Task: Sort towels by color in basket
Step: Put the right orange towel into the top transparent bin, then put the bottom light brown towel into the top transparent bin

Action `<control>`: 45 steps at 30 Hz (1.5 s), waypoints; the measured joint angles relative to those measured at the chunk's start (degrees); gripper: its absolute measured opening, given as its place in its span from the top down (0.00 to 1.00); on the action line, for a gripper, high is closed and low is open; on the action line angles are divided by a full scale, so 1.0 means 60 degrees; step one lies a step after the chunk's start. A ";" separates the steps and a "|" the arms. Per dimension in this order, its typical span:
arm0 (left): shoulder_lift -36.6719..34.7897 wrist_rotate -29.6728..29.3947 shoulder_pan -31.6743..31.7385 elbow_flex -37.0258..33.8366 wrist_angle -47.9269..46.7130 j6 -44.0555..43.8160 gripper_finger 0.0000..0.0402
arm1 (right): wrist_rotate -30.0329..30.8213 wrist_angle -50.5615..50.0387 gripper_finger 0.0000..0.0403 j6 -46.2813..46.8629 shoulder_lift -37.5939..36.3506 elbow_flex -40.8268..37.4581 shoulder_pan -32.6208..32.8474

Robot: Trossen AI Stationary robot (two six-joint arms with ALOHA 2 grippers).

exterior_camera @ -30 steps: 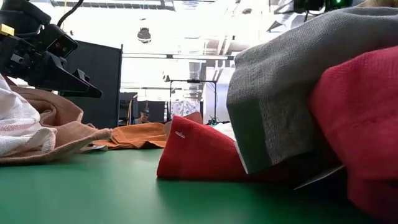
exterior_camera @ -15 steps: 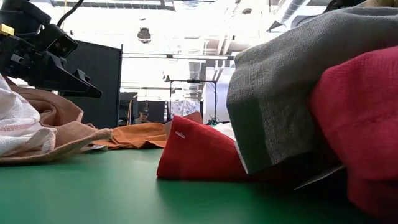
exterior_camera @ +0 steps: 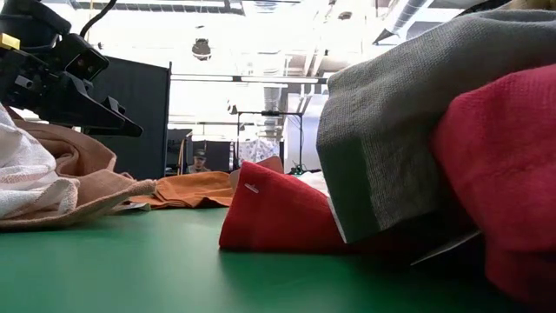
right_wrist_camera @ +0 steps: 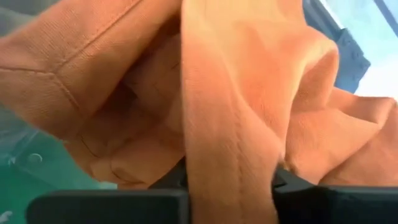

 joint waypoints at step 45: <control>0.0000 -0.0004 -0.0001 0.0004 0.0000 -0.0002 0.54 | -0.2391 0.4794 0.42 -0.0599 -0.3861 0.0007 0.4383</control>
